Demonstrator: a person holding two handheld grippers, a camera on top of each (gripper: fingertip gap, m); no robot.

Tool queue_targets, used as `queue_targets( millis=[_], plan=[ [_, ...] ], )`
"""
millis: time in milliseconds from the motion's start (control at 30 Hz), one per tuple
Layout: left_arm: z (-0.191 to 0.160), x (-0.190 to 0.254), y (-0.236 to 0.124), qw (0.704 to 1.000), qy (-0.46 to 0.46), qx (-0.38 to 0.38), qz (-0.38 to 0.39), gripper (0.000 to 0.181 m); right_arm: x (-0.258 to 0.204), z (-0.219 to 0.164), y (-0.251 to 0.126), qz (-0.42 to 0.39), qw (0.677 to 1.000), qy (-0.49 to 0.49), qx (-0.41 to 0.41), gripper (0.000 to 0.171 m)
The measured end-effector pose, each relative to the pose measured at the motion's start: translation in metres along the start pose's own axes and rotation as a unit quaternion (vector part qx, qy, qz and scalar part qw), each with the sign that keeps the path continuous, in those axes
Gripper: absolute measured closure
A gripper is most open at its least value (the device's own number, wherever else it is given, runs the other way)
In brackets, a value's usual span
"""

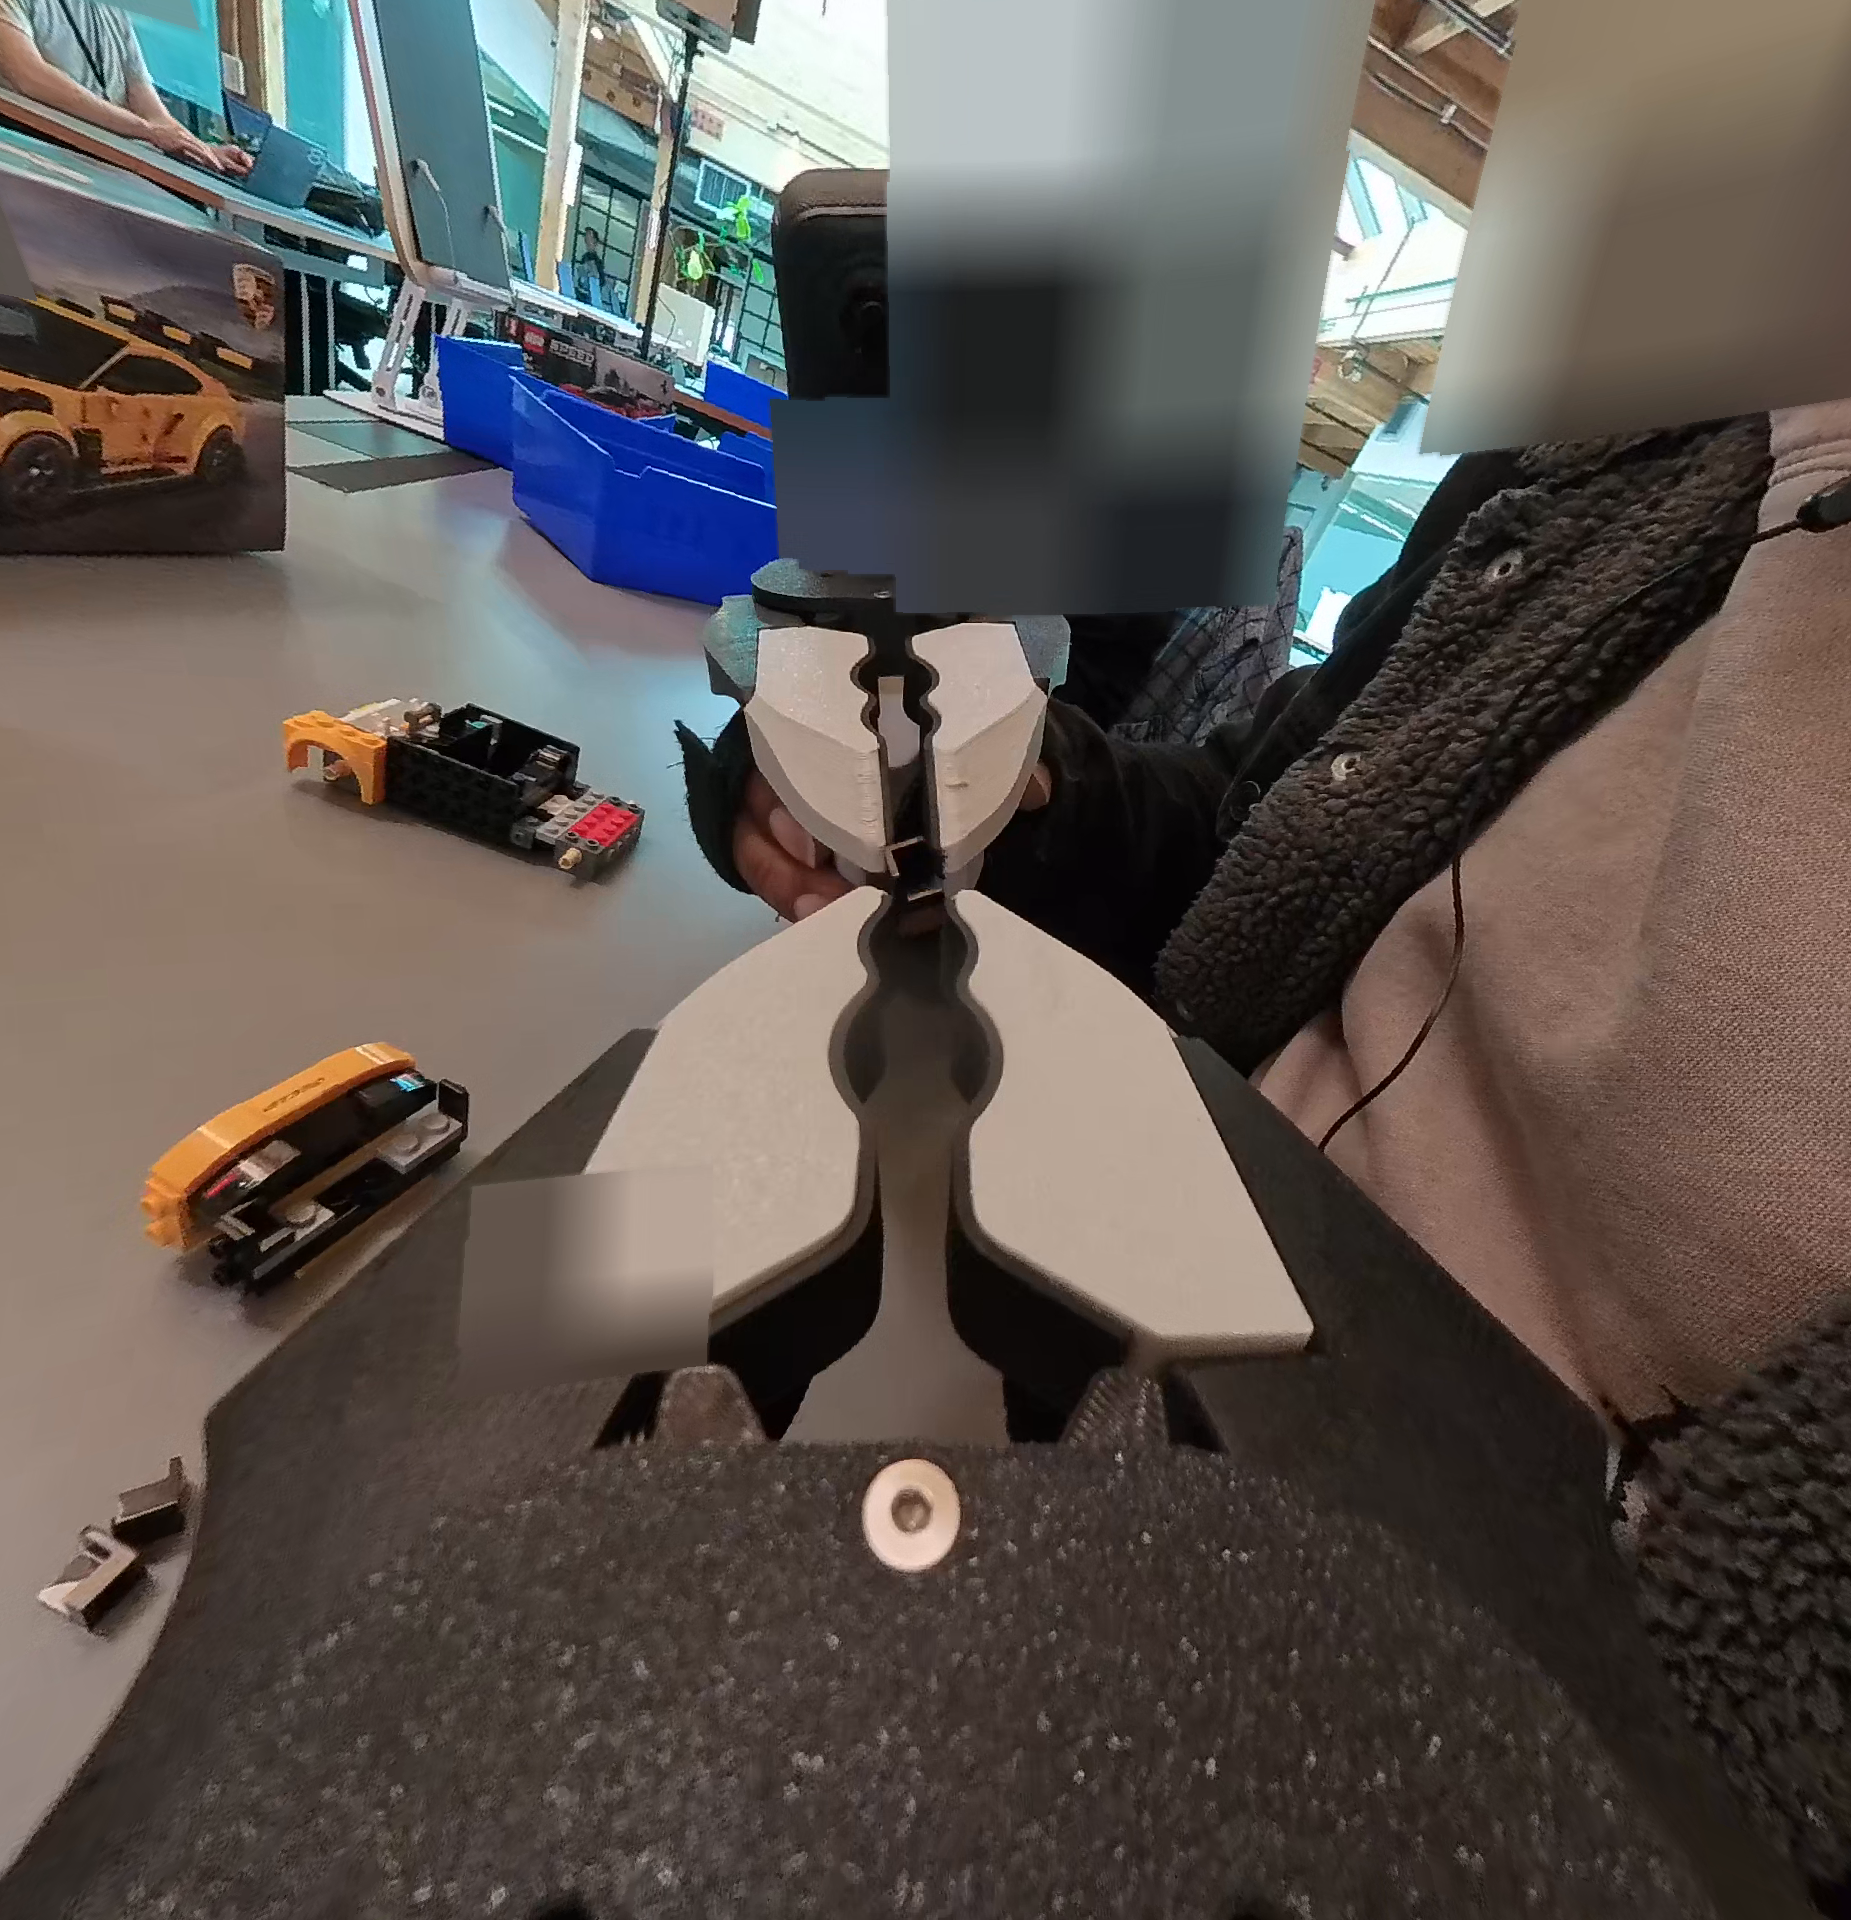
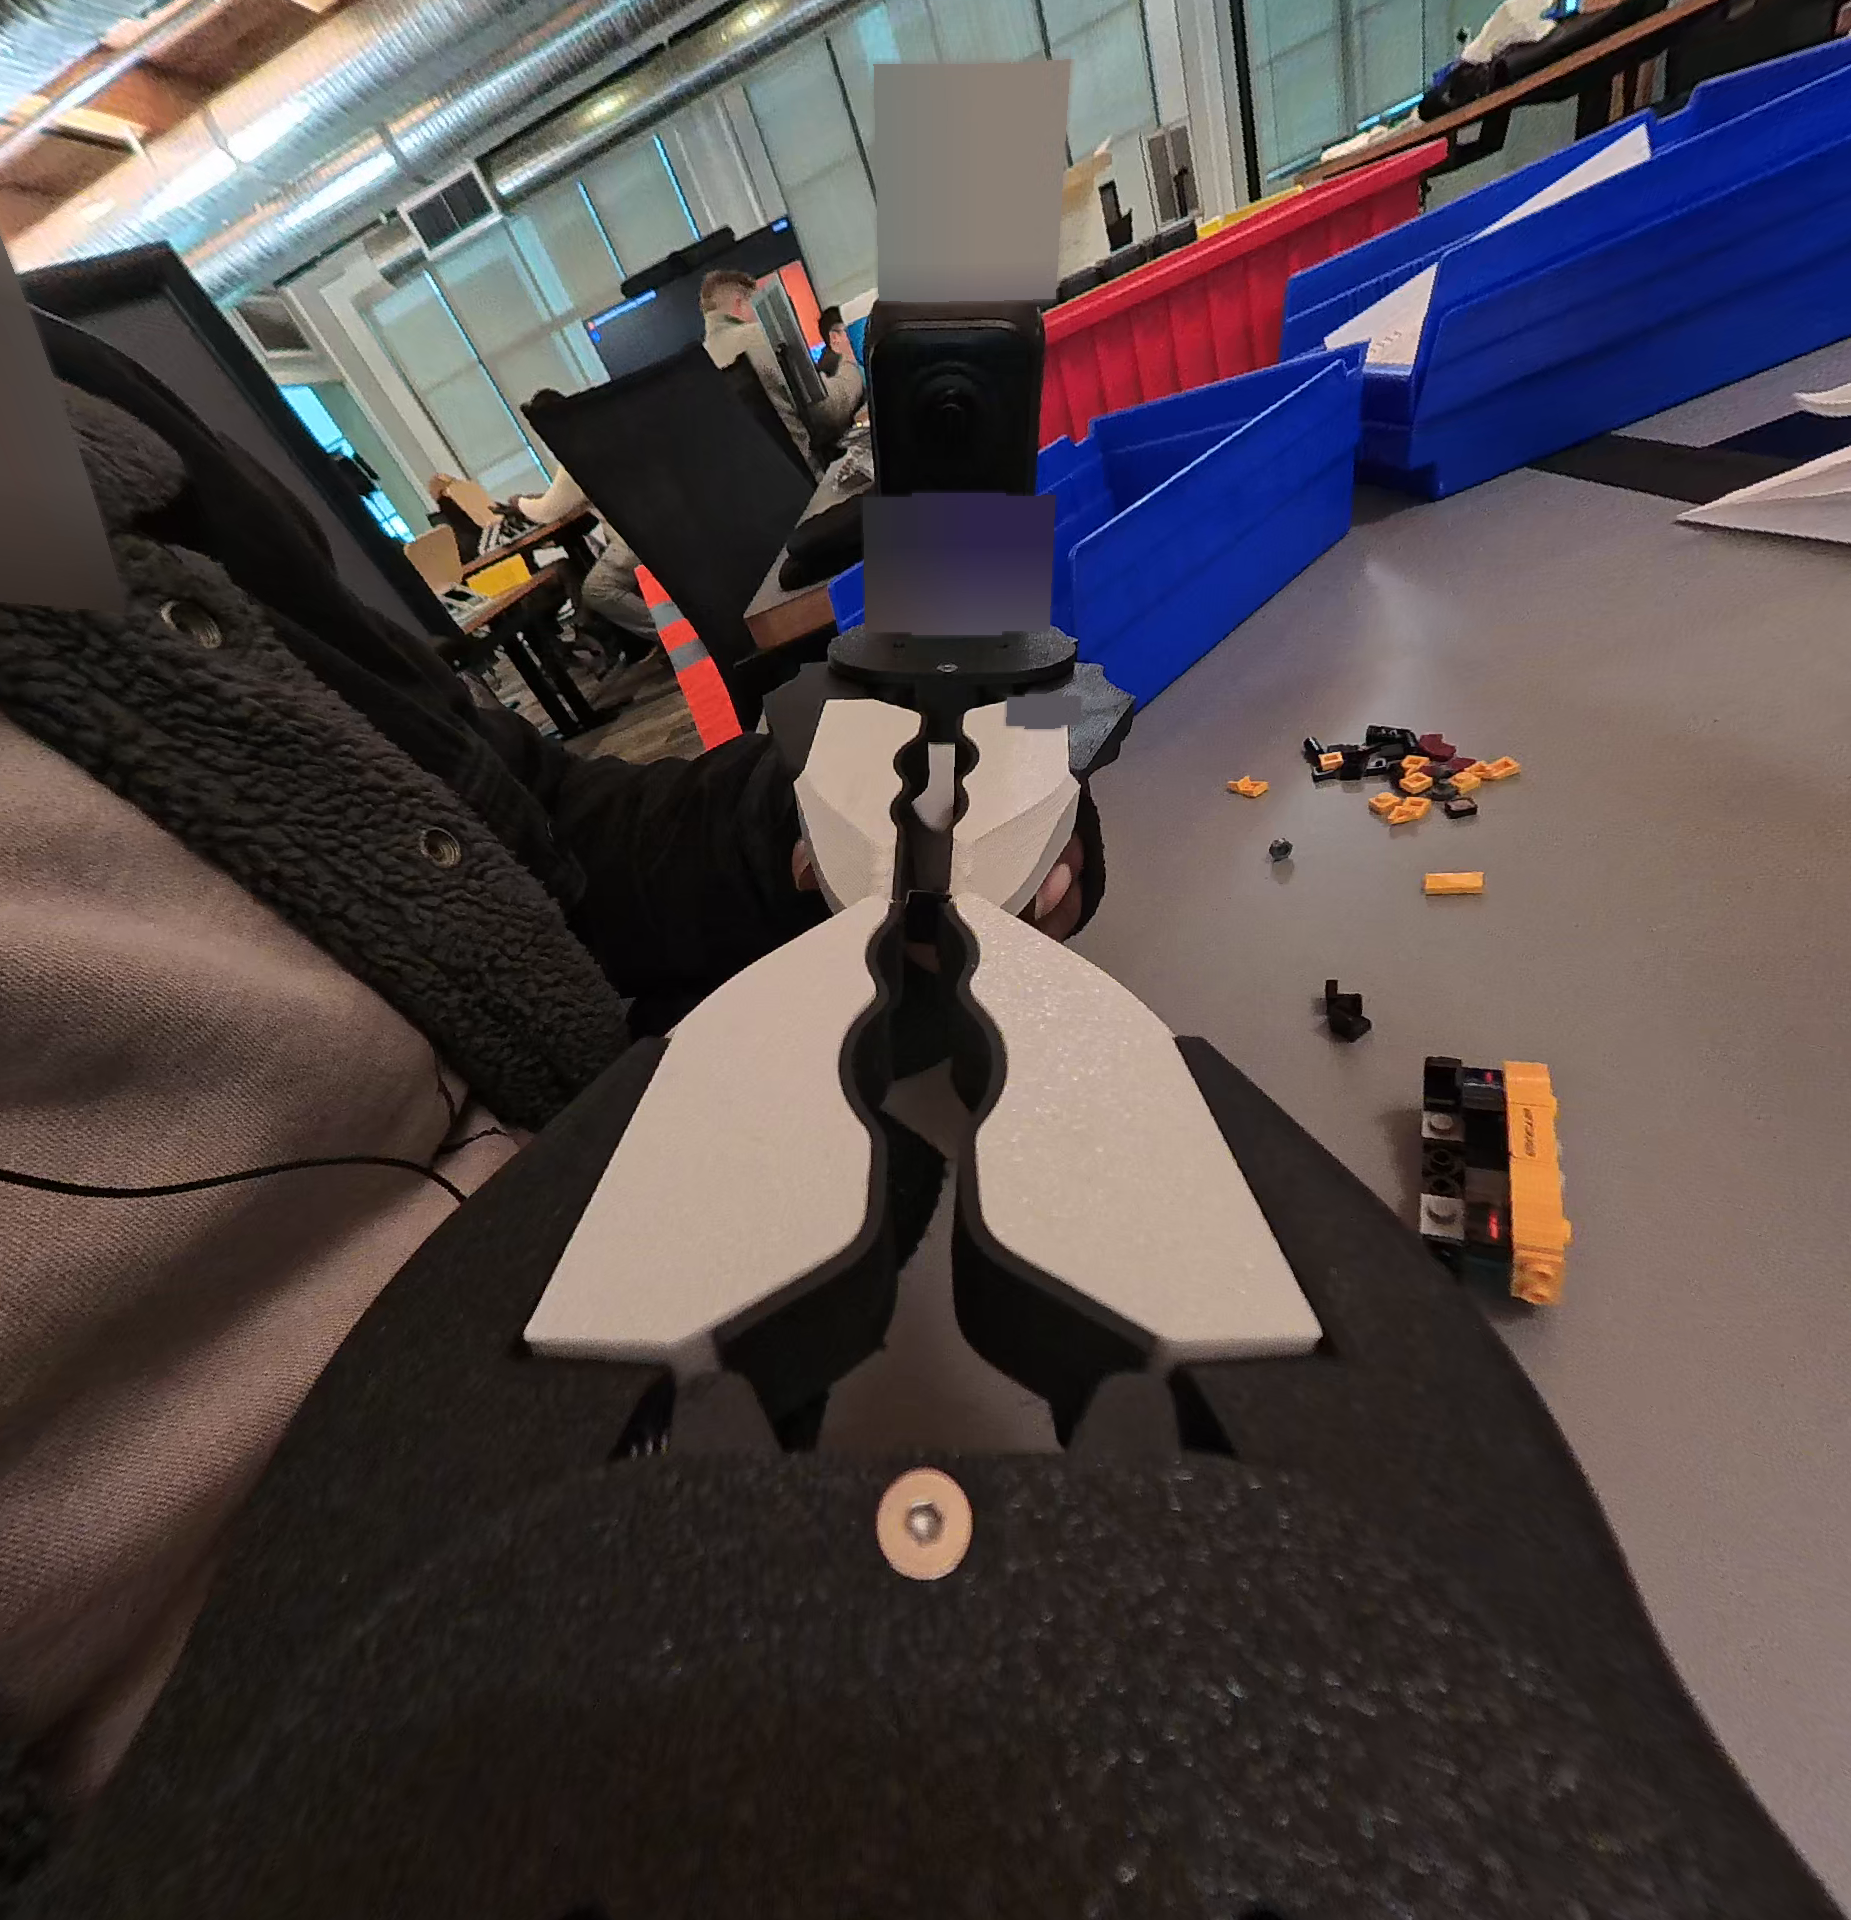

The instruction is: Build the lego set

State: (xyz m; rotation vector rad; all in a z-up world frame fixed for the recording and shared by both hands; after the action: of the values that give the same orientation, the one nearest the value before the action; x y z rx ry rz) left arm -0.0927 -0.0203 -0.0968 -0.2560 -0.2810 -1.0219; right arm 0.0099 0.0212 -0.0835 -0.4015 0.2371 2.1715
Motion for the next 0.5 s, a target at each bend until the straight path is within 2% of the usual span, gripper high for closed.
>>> queue_targets(
  millis=[67,100,500],
  plan=[
    [0.0,-0.001,0.0,1.0,-0.001,0.001,0.004,0.174,0.001,0.001,-0.001,-0.001,1.0,0.0,0.003,0.169],
    [0.0,-0.003,-0.001,1.0,0.0,-0.001,0.009,0.181,0.001,0.002,-0.002,-0.002,1.0,0.001,0.015,0.171],
    [0.002,-0.016,-0.003,0.998,-0.02,0.009,0.055,0.181,0.014,0.001,-0.012,-0.043,0.998,0.032,0.024,0.171]
  ],
)
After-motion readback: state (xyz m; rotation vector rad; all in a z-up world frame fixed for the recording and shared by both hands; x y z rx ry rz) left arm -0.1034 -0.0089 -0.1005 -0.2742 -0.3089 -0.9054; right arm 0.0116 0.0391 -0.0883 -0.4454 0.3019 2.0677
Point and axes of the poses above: each gripper's, where its closed fingertips meet, y out along the fingers, z out of its top, x = y × z across the jaws, the point moved 6 cm from there along -y, back along the fingers, and after that the axes turned 15 degrees about z, right-handed, at the moved point
